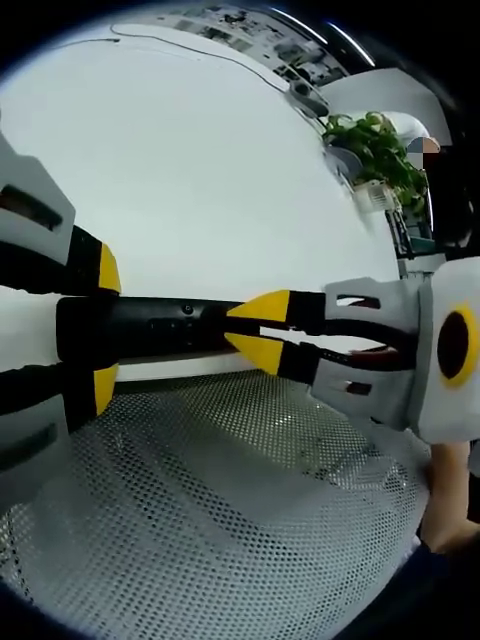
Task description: Press the specified remote control buttons in sequence, fully releasing each button before pressing the next.
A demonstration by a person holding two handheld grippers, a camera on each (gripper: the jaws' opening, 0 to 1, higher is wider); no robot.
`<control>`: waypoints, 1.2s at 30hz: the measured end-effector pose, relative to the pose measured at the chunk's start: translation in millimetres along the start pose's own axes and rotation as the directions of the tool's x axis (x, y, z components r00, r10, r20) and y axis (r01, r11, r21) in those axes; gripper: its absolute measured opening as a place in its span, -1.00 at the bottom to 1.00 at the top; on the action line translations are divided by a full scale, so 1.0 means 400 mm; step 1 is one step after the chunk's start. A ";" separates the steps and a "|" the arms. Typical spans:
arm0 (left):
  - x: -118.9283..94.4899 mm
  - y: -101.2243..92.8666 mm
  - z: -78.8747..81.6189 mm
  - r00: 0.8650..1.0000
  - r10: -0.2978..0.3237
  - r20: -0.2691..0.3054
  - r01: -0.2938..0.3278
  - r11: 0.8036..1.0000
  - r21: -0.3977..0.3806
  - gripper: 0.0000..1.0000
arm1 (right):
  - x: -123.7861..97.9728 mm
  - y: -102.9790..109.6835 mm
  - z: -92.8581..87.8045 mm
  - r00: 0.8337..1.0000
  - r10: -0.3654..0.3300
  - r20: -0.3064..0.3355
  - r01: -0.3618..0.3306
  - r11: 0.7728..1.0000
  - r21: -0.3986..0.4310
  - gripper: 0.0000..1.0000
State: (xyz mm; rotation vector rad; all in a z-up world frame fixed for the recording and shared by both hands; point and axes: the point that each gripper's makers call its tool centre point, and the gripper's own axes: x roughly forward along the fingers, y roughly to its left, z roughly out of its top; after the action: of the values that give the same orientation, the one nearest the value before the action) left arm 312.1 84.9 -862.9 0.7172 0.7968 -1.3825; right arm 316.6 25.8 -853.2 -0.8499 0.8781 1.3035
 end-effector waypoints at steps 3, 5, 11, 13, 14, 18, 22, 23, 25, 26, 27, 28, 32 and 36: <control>0.000 0.000 0.000 1.000 0.000 0.000 0.000 1.000 0.000 -0.51 | 0.002 0.002 0.002 1.000 -0.004 -0.009 0.004 1.000 -0.019 -0.98; 0.000 0.000 0.000 1.000 0.001 0.000 -0.001 1.000 0.000 -0.51 | 0.003 0.002 0.001 1.000 -0.009 -0.016 0.008 0.999 -0.033 -0.98; 0.001 0.000 0.000 1.000 0.000 -0.001 0.000 1.000 0.002 -0.51 | 0.006 -0.002 0.000 1.000 0.004 -0.014 -0.005 1.000 -0.019 -0.99; 0.002 0.000 0.000 1.000 -0.001 -0.003 0.001 1.000 0.002 -0.51 | 0.006 0.001 -0.001 1.000 -0.003 -0.011 0.003 0.999 -0.034 -0.99; 0.002 0.000 0.000 1.000 -0.001 -0.002 0.001 1.000 0.003 -0.51 | 0.006 0.003 -0.001 1.000 -0.007 -0.012 0.006 0.999 -0.047 -0.99; 0.002 0.000 0.001 1.000 -0.001 -0.002 0.001 1.000 0.003 -0.51 | 0.001 -0.003 -0.001 1.000 0.005 0.026 -0.004 1.000 -0.007 -0.99; 0.002 0.000 0.001 1.000 0.000 -0.002 0.000 1.000 0.000 -0.51 | 0.000 -0.006 0.001 1.000 -0.001 0.024 0.001 1.000 -0.007 -1.00; 0.002 0.000 0.000 1.000 0.000 -0.001 0.000 1.000 -0.001 -0.51 | 0.000 -0.005 0.001 1.000 -0.001 0.021 0.002 1.000 -0.012 -1.00; 0.002 0.000 0.000 1.000 0.000 0.000 0.000 1.000 -0.001 -0.51 | -0.001 -0.003 0.000 1.000 -0.005 0.014 0.005 1.000 -0.029 -1.00; 0.002 0.000 0.000 1.000 0.000 0.000 0.000 1.000 0.000 -0.51 | -0.002 -0.001 0.000 1.000 -0.004 0.012 0.004 0.999 -0.032 -1.00; 0.002 -0.001 0.000 1.000 0.000 -0.001 0.000 1.000 0.000 -0.51 | -0.003 -0.001 -0.003 1.000 -0.006 0.005 0.006 0.999 -0.036 -1.00; 0.002 -0.001 0.000 1.000 0.000 -0.001 0.000 1.000 0.001 -0.51 | -0.005 -0.001 -0.006 1.000 -0.008 0.000 0.008 0.999 -0.043 -1.00; 0.001 -0.001 0.000 1.000 0.000 -0.002 0.000 1.000 0.001 -0.51 | -0.007 0.002 -0.011 1.000 -0.002 -0.006 0.001 0.999 -0.040 -1.00; 0.001 -0.001 0.000 1.000 0.001 -0.002 -0.001 1.000 -0.001 -0.51 | -0.006 0.005 -0.011 1.000 -0.005 -0.019 0.004 0.998 -0.058 -1.00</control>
State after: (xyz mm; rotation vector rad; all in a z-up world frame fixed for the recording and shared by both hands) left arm 311.7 84.6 -863.2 0.7182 0.7983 -1.3805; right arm 314.1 20.9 -853.2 -0.9102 0.8565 1.3246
